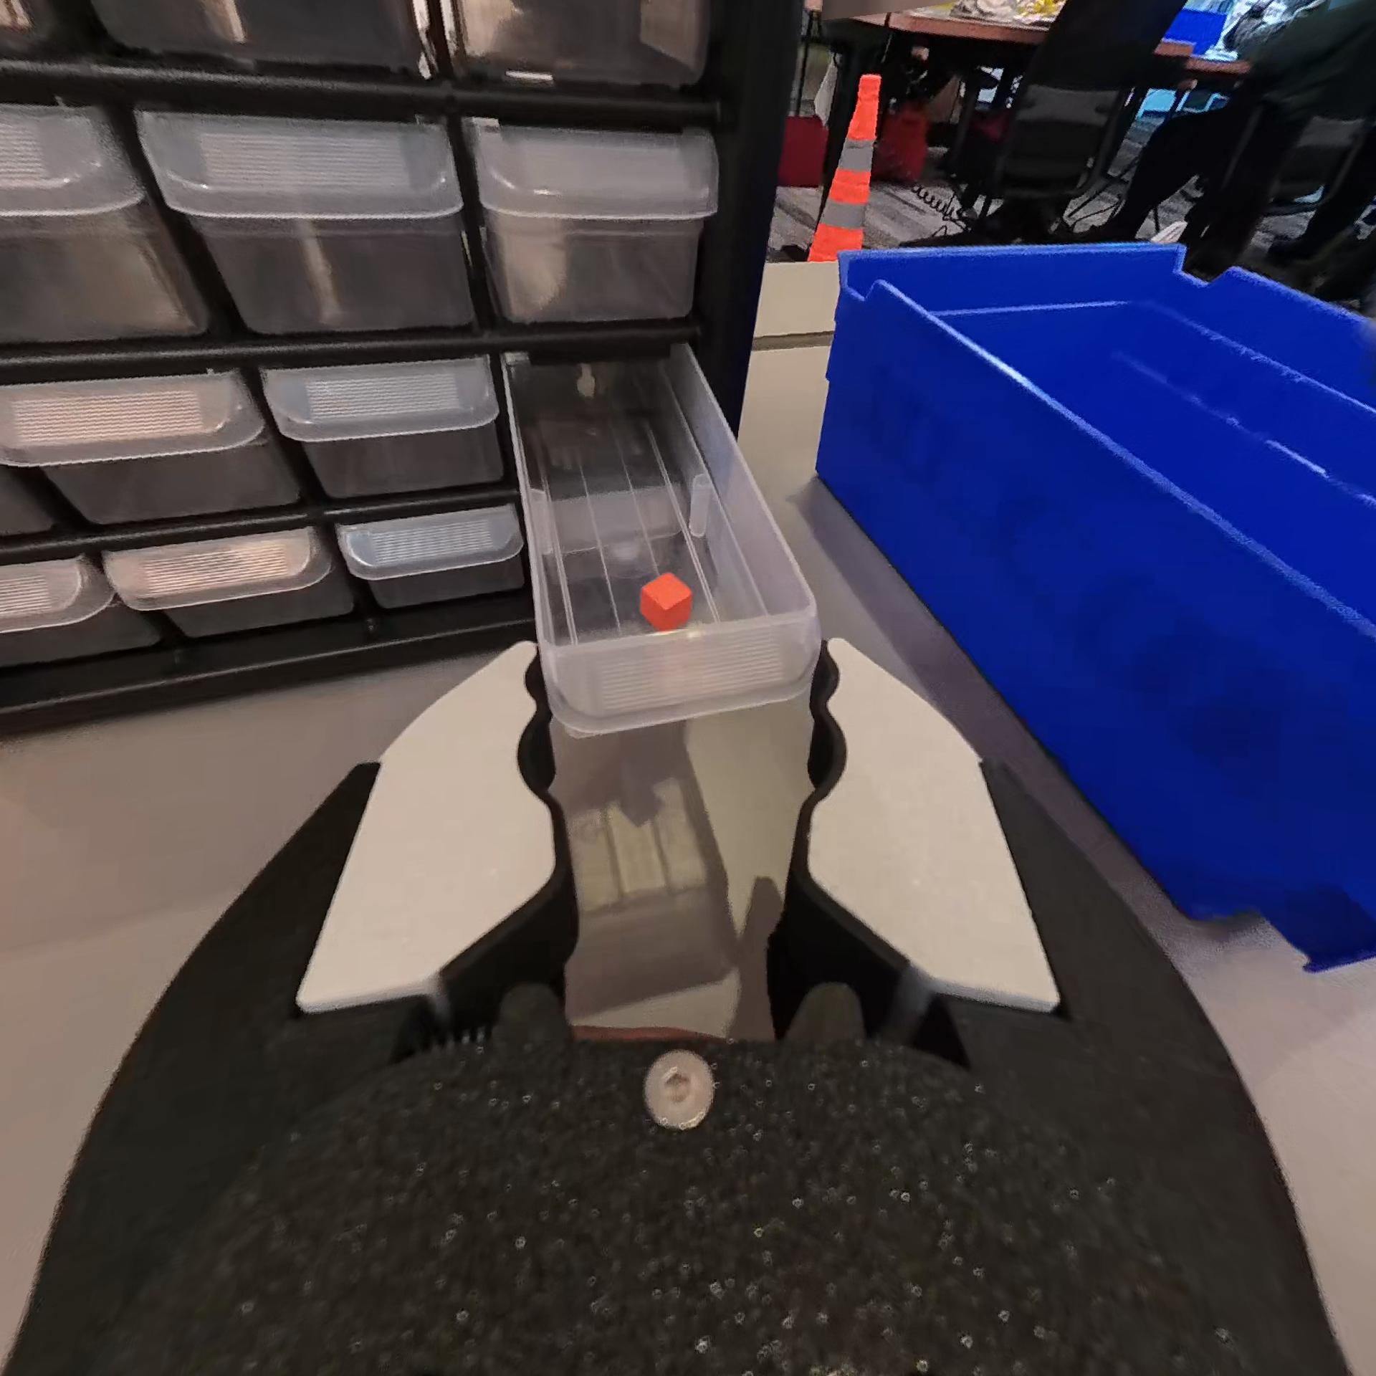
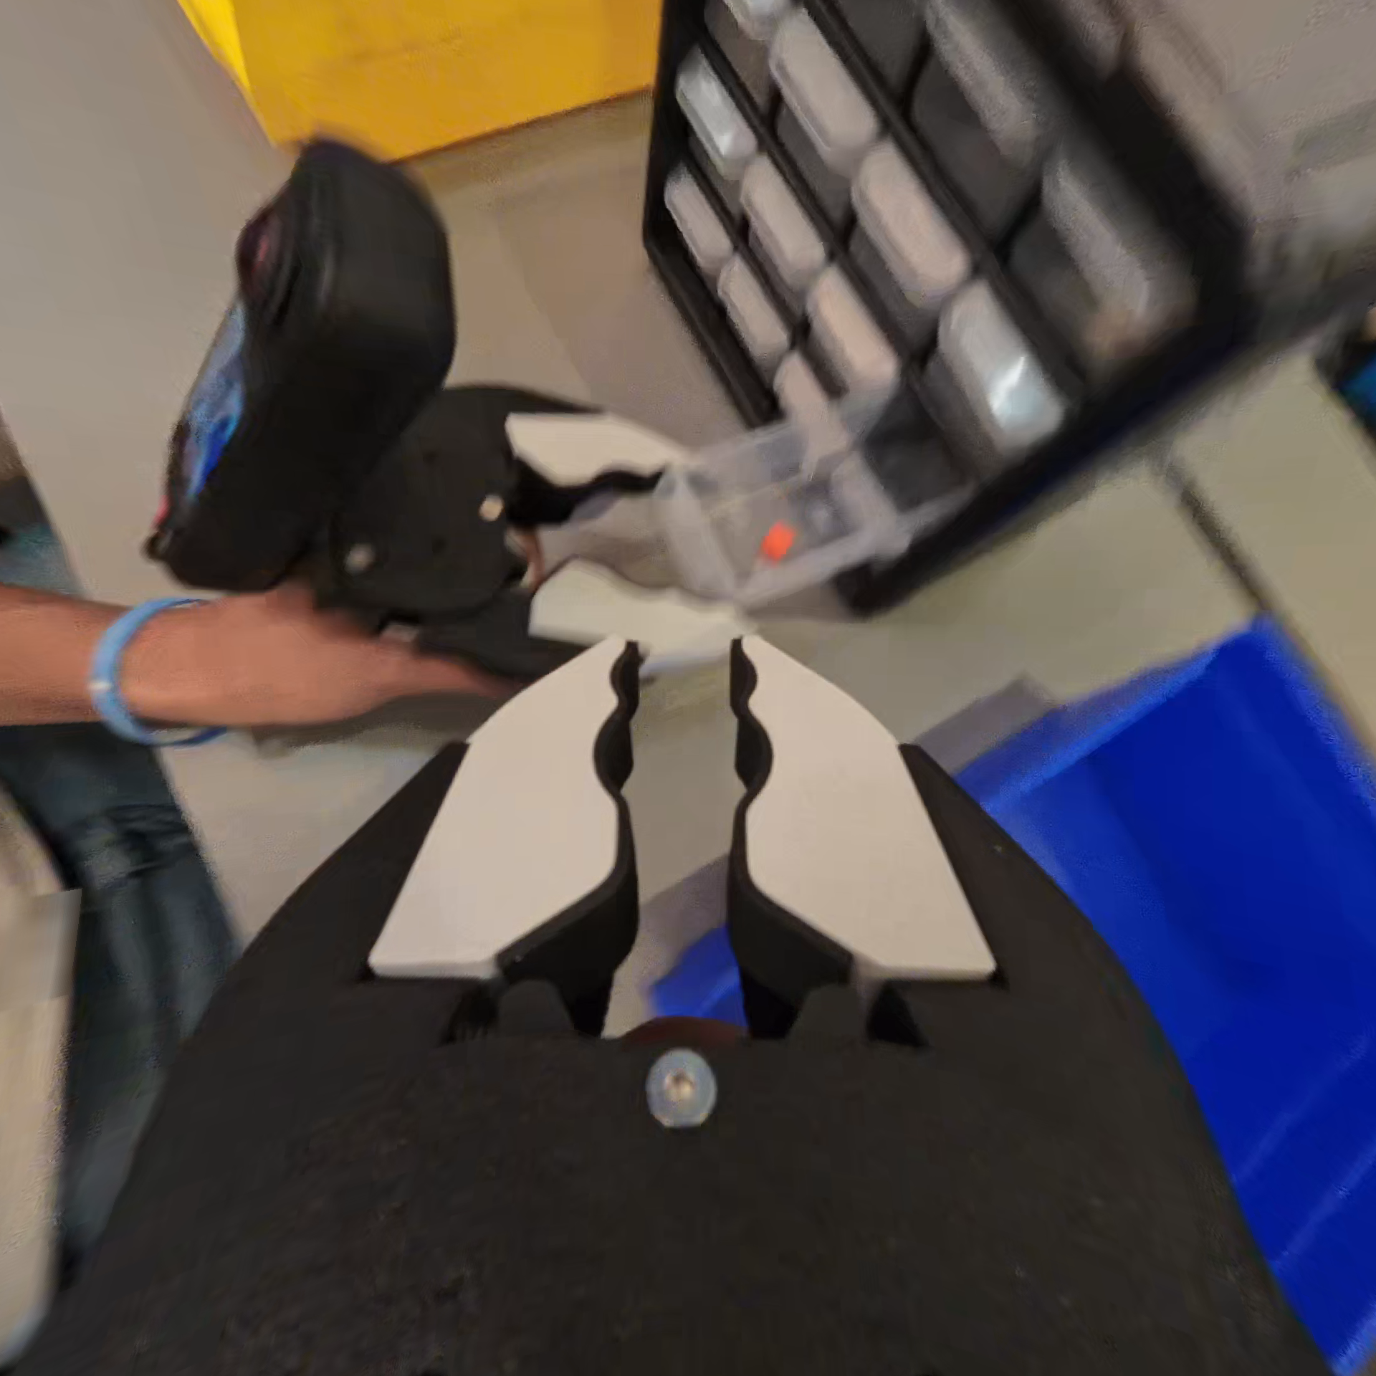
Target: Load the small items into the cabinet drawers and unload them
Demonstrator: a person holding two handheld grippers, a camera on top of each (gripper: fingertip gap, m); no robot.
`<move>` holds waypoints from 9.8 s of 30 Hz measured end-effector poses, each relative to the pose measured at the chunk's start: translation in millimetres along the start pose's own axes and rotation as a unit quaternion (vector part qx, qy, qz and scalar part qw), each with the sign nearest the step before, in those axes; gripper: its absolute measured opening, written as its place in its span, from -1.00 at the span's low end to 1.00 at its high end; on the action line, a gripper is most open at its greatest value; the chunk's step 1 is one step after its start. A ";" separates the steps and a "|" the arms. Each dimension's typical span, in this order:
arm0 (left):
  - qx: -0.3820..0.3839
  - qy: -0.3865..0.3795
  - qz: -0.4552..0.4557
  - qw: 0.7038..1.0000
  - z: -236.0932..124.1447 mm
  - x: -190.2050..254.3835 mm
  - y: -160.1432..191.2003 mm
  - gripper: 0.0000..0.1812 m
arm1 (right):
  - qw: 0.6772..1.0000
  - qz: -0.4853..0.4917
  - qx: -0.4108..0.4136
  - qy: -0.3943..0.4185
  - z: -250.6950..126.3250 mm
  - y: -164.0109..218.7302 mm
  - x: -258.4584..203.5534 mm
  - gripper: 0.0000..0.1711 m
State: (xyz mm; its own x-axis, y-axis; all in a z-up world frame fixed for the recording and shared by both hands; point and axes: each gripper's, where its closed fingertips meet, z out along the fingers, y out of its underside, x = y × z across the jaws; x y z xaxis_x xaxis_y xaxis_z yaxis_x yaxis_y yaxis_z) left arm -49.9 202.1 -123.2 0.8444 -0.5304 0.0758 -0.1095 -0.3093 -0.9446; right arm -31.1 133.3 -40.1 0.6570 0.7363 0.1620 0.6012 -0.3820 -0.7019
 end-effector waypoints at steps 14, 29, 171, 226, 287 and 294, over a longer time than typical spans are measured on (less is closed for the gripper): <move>-0.014 -0.004 -0.004 1.000 -9.9 5.7 7.9 -0.26 | 0.902 -0.139 -0.386 -0.133 107.7 18.7 27.8 -0.69; -0.018 0.005 -0.003 1.000 -11.2 4.1 9.7 -0.26 | 0.906 -0.142 -0.376 -0.129 94.3 10.2 30.8 -0.85; -0.176 0.218 0.030 0.960 -77.8 56.7 32.2 -0.94 | 0.871 0.291 0.180 0.351 -181.0 190.2 33.9 -0.49; -0.029 -0.285 -0.097 0.953 -306.2 -447.1 21.7 -0.94 | 0.967 0.116 0.227 -0.023 44.9 -156.8 -282.2 -0.29; -0.136 -0.061 0.089 0.985 26.3 156.0 21.5 -0.26 | 0.835 0.390 0.077 0.380 -84.4 262.3 154.0 -0.97; -0.129 -0.009 0.075 0.989 8.2 163.5 14.9 -0.36 | 0.838 0.354 0.095 0.405 -102.8 251.5 158.2 -0.66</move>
State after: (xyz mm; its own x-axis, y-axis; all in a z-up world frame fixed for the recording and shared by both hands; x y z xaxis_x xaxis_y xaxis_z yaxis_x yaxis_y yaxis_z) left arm 90.8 117.3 -127.6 0.8177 -0.5717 -0.0677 -0.3631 -0.4210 -0.8312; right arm 270.8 96.3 -119.7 0.9576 -0.2870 0.0230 -0.1012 -0.4104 -0.9063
